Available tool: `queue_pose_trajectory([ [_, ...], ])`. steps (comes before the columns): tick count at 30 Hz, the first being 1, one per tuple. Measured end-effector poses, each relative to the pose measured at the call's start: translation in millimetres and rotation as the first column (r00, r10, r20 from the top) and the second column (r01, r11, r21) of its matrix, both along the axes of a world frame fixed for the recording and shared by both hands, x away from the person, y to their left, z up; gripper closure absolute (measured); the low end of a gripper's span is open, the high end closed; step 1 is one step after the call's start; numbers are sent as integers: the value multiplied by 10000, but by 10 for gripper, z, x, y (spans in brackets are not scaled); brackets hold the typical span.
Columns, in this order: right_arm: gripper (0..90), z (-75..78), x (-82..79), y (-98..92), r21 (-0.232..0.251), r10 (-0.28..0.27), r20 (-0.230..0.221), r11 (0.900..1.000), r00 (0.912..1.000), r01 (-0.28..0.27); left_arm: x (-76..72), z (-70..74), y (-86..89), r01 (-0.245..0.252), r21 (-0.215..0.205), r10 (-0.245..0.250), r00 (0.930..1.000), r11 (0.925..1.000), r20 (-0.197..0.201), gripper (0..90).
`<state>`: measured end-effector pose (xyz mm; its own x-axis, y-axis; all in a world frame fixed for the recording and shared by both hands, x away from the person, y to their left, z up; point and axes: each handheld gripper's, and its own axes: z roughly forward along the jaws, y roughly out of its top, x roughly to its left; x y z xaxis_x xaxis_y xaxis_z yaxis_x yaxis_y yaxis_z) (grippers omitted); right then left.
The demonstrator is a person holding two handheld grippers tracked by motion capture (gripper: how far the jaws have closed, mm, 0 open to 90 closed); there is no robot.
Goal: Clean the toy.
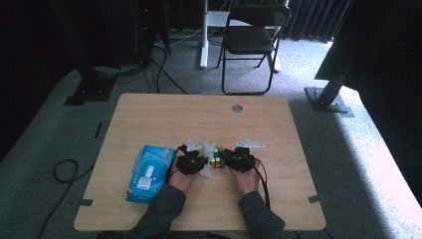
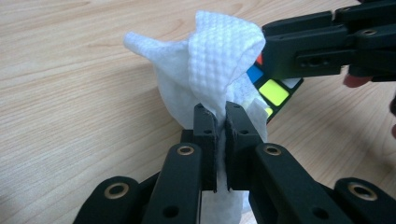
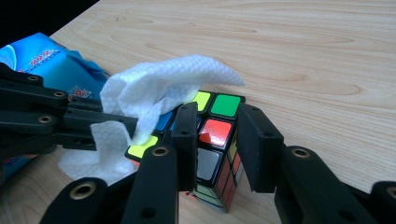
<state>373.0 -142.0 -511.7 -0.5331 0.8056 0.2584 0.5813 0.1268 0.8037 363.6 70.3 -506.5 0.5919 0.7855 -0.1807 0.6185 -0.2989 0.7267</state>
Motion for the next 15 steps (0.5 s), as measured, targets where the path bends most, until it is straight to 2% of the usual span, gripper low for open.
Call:
queue_pose_trajectory([
  [3,691,-1,0,0,25,-9,-7,10000,10000,10,33,-50,-10,0,282,3,9999,9996,-126,852],
  [9,692,-4,-5,2,56,-59,-4,10000,10000,59,98,-247,-72,-51,918,101,9985,9958,-537,852],
  [11,692,-5,-5,1,64,-61,-5,10000,10000,61,108,-269,-67,-45,843,91,9985,9964,-544,853],
  [15,692,-5,-4,1,68,-51,-3,10000,10000,51,108,-261,-82,-48,985,98,9987,9951,-495,851],
])
